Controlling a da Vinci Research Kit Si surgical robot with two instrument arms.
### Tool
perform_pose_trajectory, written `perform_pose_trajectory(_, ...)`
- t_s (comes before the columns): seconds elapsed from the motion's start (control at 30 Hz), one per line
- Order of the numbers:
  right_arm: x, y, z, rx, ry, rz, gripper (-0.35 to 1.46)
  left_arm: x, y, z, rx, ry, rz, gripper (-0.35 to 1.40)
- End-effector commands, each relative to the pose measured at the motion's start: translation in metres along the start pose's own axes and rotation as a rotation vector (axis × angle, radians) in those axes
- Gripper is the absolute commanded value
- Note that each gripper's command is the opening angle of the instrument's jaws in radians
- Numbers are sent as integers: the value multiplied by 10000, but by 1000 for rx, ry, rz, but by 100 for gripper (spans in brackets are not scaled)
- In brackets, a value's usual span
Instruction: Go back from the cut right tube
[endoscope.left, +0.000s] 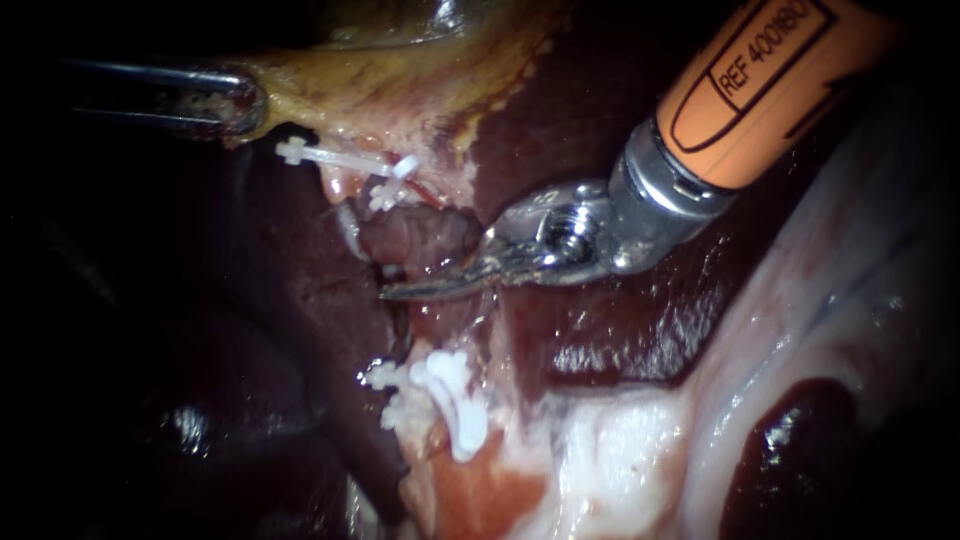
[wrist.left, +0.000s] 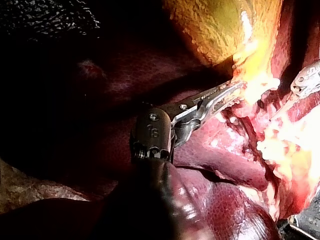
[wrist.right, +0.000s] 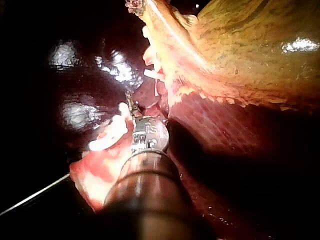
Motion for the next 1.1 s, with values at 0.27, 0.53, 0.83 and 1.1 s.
perform_pose_trajectory(0.27, 0, 2, 1, 13, 66, 5, 47, 0, -2, 1, 0, 0, 0, -35)
perform_pose_trajectory(0.53, 4, 5, 8, -43, 136, 7, 140, -1, -3, 1, 0, 0, 1, -35)
perform_pose_trajectory(0.83, -6, -5, -4, -108, 109, -103, 141, -1, -4, 0, -1, 0, 1, -35)
perform_pose_trajectory(1.1, -15, -31, -58, -313, -19, -268, 143, -3, -5, 0, -1, 0, 2, -35)
